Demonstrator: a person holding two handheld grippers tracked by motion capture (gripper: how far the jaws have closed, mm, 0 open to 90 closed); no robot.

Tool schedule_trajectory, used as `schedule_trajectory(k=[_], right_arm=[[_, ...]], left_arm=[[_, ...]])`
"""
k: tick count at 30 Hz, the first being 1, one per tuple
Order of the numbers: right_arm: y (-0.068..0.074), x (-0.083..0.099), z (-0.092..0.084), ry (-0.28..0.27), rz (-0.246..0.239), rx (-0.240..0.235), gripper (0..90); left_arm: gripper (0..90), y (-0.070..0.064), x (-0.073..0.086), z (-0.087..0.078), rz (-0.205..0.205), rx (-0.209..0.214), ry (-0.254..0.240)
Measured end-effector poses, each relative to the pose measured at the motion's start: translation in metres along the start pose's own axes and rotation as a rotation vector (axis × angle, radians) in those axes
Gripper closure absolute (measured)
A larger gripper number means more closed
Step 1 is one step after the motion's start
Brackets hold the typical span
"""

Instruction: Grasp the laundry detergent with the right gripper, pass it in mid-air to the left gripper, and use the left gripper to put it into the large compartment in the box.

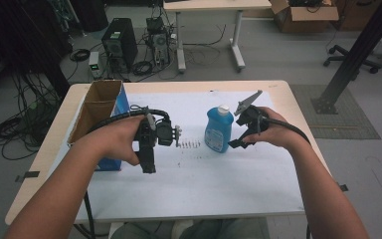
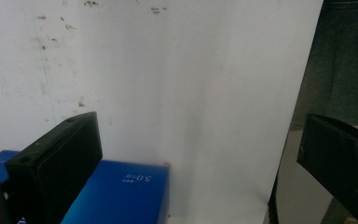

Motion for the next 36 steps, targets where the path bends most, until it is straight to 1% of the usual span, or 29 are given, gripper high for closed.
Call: schedule_trajectory(k=[4,10,13,15,16,17,18,20,21,22,23,30,35,36], right_arm=[[-0.001,0.000,0.005,-0.047,0.014,0.013,3.7],[-0.003,-0.001,0.011,-0.112,0.023,0.039,3.5],[-0.004,-0.002,0.013,-0.140,0.029,0.055,3.4],[-0.005,-0.002,0.015,-0.159,0.032,0.063,3.4],[-0.005,-0.002,0.016,-0.165,0.033,0.066,3.4],[-0.005,-0.002,0.016,-0.165,0.033,0.066,3.4],[-0.005,-0.002,0.018,-0.180,0.039,0.075,3.4],[-0.006,-0.002,0.019,-0.187,0.039,0.082,3.3],[-0.006,-0.003,0.020,-0.208,0.044,0.089,3.3],[-0.006,-0.003,0.020,-0.208,0.044,0.089,3.3],[-0.006,-0.004,0.021,-0.228,0.045,0.097,3.2],[-0.004,-0.007,0.029,-0.260,0.042,0.110,3.3],[-0.006,-0.008,0.033,-0.287,0.052,0.128,3.3],[-0.006,-0.009,0.033,-0.299,0.054,0.133,3.2]], left_arm=[[0.2,0.000,0.001,0.000,-0.005,0.000,0.002],[0.2,0.001,0.002,0.001,-0.003,0.000,-0.002],[0.2,0.001,0.003,0.002,-0.006,0.002,-0.001],[0.2,0.001,0.003,0.002,-0.007,-0.003,-0.004],[0.2,0.001,0.003,0.003,-0.012,-0.001,-0.003],[0.2,0.001,0.003,0.003,-0.012,-0.001,-0.003],[0.2,0.002,0.003,0.003,-0.010,-0.006,-0.007],[0.2,0.002,0.003,0.003,-0.011,-0.006,-0.009],[0.2,0.002,0.003,0.003,-0.010,-0.004,-0.011],[0.2,0.002,0.003,0.003,-0.010,-0.004,-0.011],[0.2,0.002,0.004,0.004,-0.012,0.000,-0.008],[0.2,0.002,0.005,0.006,-0.014,0.003,-0.005],[0.2,0.002,0.005,0.006,-0.012,0.003,-0.009],[0.2,0.002,0.005,0.006,-0.011,0.002,-0.008]])
Point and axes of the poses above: each handheld gripper's, and its own axes: z roughly forward along the jaws, x roughly out of its underside, y roughly to its left, the point moved 7 cm from there along z, roughly forward along the jaws, and after that the axes turned 13 degrees about -x, right-handed, at the moved point
